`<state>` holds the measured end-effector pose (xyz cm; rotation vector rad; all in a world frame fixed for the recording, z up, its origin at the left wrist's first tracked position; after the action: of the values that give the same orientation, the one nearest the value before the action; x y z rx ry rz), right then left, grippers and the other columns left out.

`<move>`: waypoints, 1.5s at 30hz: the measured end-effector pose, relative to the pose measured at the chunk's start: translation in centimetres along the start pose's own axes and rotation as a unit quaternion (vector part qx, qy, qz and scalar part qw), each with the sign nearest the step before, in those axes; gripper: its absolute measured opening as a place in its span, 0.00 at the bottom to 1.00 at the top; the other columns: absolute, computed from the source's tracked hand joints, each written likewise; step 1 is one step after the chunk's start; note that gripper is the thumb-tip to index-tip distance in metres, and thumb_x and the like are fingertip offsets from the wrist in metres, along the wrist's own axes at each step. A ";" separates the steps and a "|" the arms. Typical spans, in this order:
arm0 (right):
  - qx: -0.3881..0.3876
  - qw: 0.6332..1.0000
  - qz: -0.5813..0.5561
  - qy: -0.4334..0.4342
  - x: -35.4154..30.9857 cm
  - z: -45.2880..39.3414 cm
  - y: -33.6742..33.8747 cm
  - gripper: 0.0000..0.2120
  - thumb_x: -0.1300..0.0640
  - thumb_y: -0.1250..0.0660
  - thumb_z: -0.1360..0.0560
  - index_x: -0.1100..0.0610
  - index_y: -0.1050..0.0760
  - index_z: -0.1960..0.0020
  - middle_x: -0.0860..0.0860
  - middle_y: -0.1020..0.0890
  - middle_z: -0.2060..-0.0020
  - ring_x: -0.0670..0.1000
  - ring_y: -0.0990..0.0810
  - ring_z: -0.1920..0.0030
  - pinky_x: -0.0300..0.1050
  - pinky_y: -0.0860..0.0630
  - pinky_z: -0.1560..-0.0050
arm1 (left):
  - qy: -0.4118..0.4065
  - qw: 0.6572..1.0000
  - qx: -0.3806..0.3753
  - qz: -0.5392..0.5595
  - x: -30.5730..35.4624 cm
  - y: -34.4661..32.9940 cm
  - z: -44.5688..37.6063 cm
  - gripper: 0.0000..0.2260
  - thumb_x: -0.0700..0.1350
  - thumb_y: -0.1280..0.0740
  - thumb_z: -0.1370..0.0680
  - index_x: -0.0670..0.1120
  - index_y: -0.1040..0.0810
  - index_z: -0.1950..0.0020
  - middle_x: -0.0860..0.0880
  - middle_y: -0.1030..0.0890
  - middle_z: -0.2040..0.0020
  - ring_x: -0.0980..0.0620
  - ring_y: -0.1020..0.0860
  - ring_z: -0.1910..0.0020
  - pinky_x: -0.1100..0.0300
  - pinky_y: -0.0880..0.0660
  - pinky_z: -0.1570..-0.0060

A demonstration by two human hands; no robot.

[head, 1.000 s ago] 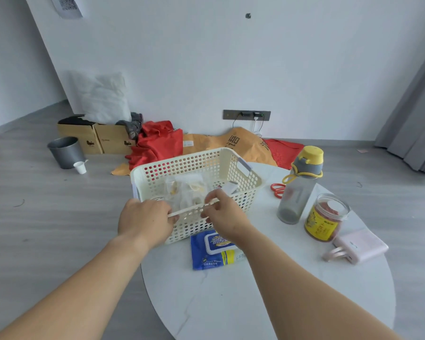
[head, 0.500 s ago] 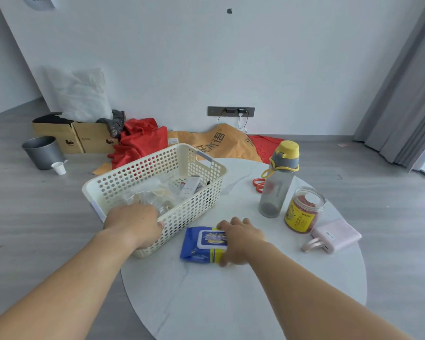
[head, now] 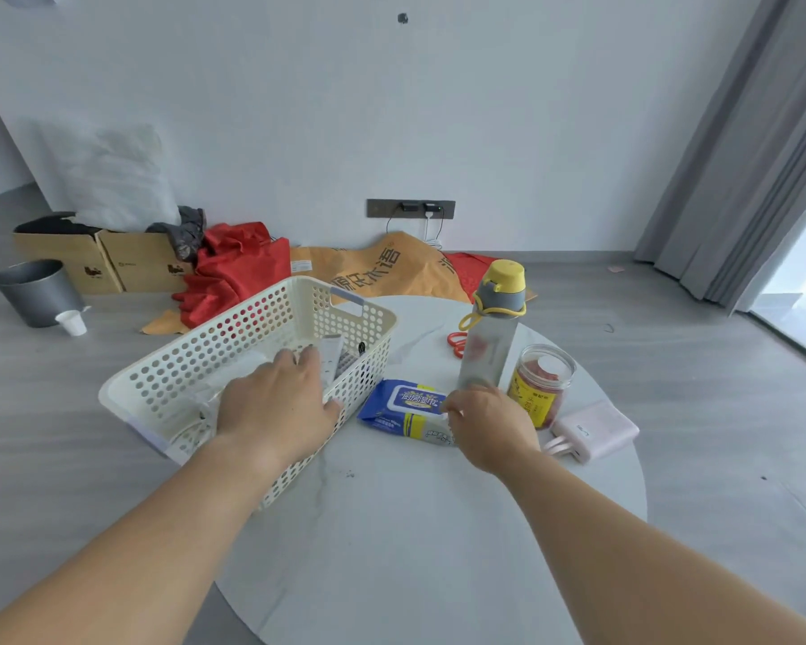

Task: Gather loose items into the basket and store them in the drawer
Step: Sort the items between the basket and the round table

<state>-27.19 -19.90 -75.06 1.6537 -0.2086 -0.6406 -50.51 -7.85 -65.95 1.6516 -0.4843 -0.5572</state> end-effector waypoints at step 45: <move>-0.113 0.974 0.056 -0.190 17.8 3.7 2.6 0.28 0.44 0.21 0.32 0.42 0.31 0.38 0.47 0.34 0.28 0.55 0.38 0.27 0.56 0.27 0.35 | -0.189 0.934 -0.184 0.242 12.8 -9.9 -0.4 0.13 0.48 0.39 0.20 0.59 0.18 0.41 0.58 0.26 0.35 0.52 0.36 0.32 0.55 0.35 0.29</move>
<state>-13.83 -32.18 -77.90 1.2822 -0.4832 -0.8588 -40.07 -13.84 -76.79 1.0133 -0.9749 -0.5541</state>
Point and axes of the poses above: each hand's wrist, its own z-axis away from the middle knuckle, its own y-axis out of the back of the hand, x = y × z, the point moved 3 cm from there along -z, towards the middle knuckle
